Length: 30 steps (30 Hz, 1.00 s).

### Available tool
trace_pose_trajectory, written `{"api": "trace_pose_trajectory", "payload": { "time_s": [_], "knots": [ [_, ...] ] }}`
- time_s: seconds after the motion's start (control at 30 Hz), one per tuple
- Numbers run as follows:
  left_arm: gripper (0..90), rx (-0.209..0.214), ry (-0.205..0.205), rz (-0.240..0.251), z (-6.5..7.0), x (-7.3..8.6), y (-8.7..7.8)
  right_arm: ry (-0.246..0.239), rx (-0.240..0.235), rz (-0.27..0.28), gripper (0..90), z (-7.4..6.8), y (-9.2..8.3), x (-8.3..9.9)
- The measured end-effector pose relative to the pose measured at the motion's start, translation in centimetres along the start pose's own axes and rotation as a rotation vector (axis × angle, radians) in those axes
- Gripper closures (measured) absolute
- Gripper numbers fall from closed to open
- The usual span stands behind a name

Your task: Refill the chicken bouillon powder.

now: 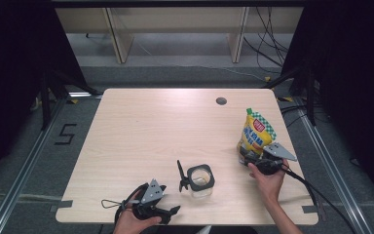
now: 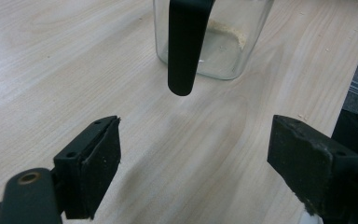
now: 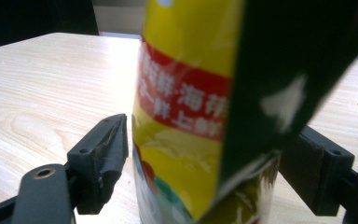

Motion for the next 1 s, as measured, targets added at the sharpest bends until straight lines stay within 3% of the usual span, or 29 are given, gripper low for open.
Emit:
{"api": "trace_pose_trajectory", "payload": {
  "time_s": [0.13,0.2,0.3,0.37,0.4,0.5,0.53,0.6,0.73,0.77,0.8,0.87,0.93,0.97,1.0],
  "knots": [
    [16.7,-0.004,-0.012,0.011,0.0,-0.1,0.1,-0.014,0.009,0.012,23.6,0.3,0.3,-0.2],
    [16.7,-0.007,-0.027,-0.002,0.1,0.1,0.1,0.009,0.022,0.014,25.3,0.3,0.6,-0.1],
    [16.7,-0.004,-0.027,-0.001,0.1,0.1,0.1,-0.013,0.005,0.023,27.0,0.3,0.8,-0.2],
    [16.7,0.005,-0.008,-0.03,0.0,0.3,0.0,-0.011,0.014,0.028,26.9,0.6,0.8,-0.2],
    [16.7,0.017,-0.024,-0.018,0.2,0.2,0.0,-0.002,0.015,0.025,26.7,0.6,0.8,-0.1],
    [16.7,0.014,0.008,-0.02,0.1,0.1,0.1,-0.003,0.014,0.027,26.8,0.6,0.8,-0.1],
    [16.7,0.009,-0.019,-0.018,0.3,0.1,0.1,0.006,0.012,0.023,27.4,0.5,0.8,-0.1],
    [16.7,0.007,-0.017,-0.014,0.3,0.1,0.2,0.009,0.011,0.023,29.7,0.5,0.8,-0.1],
    [16.7,0.0,0.027,-0.021,0.0,0.2,0.1,0.007,0.038,-0.003,36.4,0.6,0.7,-0.3],
    [16.8,0.005,0.02,-0.016,0.1,0.2,0.1,-0.012,0.038,-0.017,37.0,0.8,0.5,-0.3],
    [16.8,0.003,-0.014,0.005,0.2,0.1,0.2,-0.034,0.03,-0.009,37.5,0.9,0.6,-0.5],
    [16.7,-0.015,-0.005,-0.008,-0.1,0.2,0.0,-0.047,0.011,-0.023,38.2,0.8,0.5,-0.6],
    [16.8,-0.008,-0.021,0.002,-0.1,0.1,-0.2,-0.066,0.01,-0.035,38.7,0.9,0.3,-0.7],
    [16.8,-0.012,0.001,-0.001,-0.4,0.1,-0.3,-0.074,-0.002,-0.046,38.9,0.8,0.1,-0.8],
    [16.8,-0.012,-0.023,0.002,-0.3,0.2,-0.3,-0.113,-0.007,-0.059,39.2,0.9,-0.1,-0.9]
  ]
}}
Point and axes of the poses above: each handheld gripper's, and its own axes: y roughly forward along the jaws, x roughly out of its underside, z roughly to its right, the point moved 8 cm from there along y, roughly forward along the jaws, and after that the axes turned 8 degrees about y, right-handed, at the moved point
